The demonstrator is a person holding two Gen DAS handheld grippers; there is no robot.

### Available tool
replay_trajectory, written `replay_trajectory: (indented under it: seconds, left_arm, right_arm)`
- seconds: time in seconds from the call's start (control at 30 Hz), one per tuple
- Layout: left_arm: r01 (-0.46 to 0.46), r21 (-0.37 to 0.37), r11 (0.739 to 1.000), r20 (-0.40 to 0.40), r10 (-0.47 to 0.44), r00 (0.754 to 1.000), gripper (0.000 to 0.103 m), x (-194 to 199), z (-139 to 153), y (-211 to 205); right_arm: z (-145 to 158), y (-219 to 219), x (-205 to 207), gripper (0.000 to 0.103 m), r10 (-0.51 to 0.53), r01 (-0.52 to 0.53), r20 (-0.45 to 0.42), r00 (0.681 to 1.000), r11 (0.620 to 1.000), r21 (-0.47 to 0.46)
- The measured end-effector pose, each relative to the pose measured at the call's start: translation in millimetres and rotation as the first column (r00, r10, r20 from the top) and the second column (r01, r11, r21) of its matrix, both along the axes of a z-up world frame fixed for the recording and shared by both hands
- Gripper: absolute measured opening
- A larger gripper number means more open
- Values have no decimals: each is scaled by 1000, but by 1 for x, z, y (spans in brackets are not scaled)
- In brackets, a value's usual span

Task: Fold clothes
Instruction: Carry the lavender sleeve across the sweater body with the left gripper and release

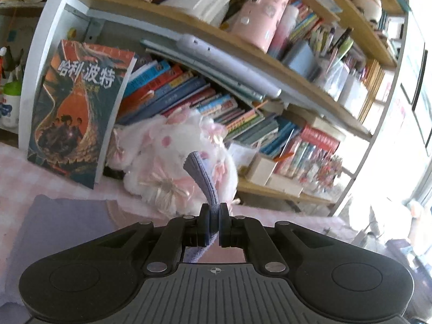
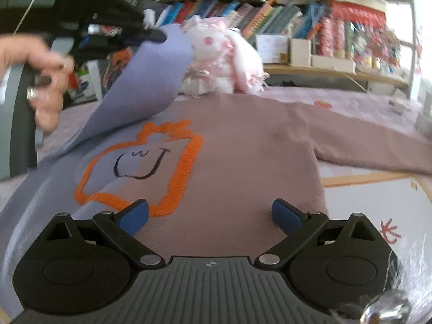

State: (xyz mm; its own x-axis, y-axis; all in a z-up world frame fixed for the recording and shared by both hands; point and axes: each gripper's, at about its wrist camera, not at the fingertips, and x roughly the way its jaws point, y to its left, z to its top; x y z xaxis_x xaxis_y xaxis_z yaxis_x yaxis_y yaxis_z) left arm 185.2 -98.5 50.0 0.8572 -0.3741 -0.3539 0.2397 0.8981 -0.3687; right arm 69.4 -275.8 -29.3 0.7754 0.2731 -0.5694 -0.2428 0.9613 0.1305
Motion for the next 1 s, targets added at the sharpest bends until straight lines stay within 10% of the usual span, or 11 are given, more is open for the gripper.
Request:
replay_trajectory:
  seconds: [0.23, 0.37, 0.63, 0.87, 1.0]
  left_arm:
    - [-3, 27, 1000, -58, 5, 998, 13, 9, -16, -13]
    - [105, 18, 994, -127, -102, 987, 57, 16, -18, -25]
    - [180, 84, 980, -53, -176, 983, 59, -26, -1, 4]
    - [49, 385, 922, -44, -35, 998, 60, -95, -22, 71]
    - [-20, 410, 912, -66, 51, 996, 65, -128, -35, 108]
  right_arm:
    - [0, 7, 0, 98, 10, -10, -2, 1000, 999, -41]
    - [-1, 12, 0, 98, 20, -20, -4, 1000, 997, -74]
    - [-2, 14, 0, 98, 13, -14, -8, 1000, 995, -101]
    - [-2, 16, 0, 99, 13, -14, -8, 1000, 993, -117]
    - [-3, 17, 0, 99, 13, -13, -7, 1000, 993, -121]
